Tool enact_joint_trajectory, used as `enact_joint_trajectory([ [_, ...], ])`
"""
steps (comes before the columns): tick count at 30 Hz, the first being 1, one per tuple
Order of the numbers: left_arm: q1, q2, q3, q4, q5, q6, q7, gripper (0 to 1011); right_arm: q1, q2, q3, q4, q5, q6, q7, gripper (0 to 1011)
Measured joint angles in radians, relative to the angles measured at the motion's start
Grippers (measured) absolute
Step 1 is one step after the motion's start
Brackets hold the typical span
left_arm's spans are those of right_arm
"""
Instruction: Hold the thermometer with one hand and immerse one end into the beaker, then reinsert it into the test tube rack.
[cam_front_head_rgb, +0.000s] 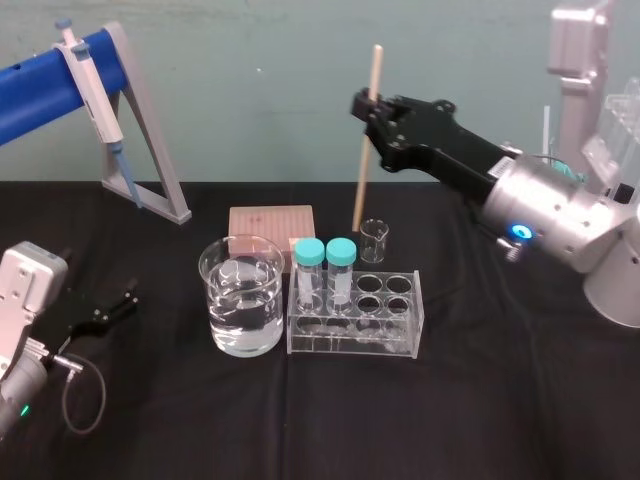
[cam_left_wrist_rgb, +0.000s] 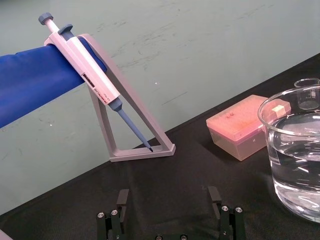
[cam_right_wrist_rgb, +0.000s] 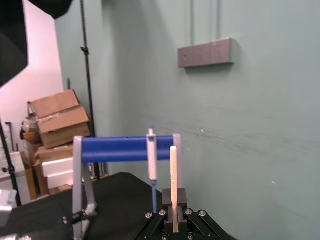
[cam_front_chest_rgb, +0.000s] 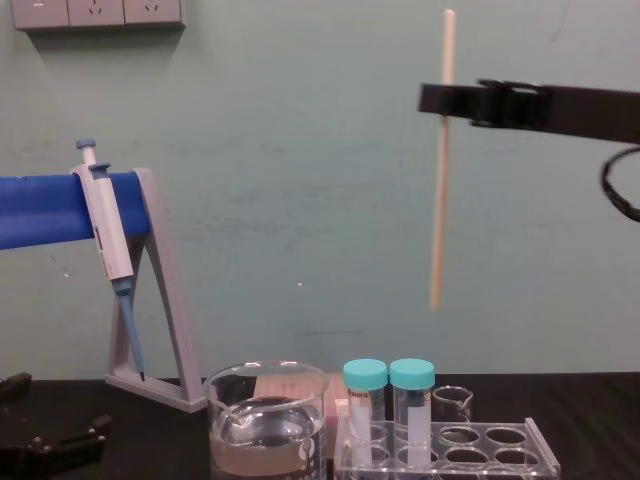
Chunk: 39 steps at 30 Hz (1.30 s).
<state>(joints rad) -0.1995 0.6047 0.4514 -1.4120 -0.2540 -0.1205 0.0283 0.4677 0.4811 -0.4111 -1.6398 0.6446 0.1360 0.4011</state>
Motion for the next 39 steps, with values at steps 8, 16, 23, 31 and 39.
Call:
enact_joint_trajectory([
  [8,0.0,0.0,0.0,0.0,0.0,0.0,0.0,1004,0.063,-0.074,-0.053,0.067,-0.028,0.003,0.002,48],
  [16,0.0,0.0,0.0,0.0,0.0,0.0,0.0,1004,0.117,-0.157,-0.106,0.169,-0.071,-0.037,0.028,48],
  [23,0.0,0.0,0.0,0.0,0.0,0.0,0.0,1004,0.151,-0.223,-0.145,0.276,-0.122,-0.088,0.045,48],
  [31,0.0,0.0,0.0,0.0,0.0,0.0,0.0,1004,0.174,-0.293,-0.159,0.401,-0.15,-0.164,0.082,48],
  [39,0.0,0.0,0.0,0.0,0.0,0.0,0.0,1004,0.182,-0.349,-0.149,0.511,-0.151,-0.216,0.11,48],
])
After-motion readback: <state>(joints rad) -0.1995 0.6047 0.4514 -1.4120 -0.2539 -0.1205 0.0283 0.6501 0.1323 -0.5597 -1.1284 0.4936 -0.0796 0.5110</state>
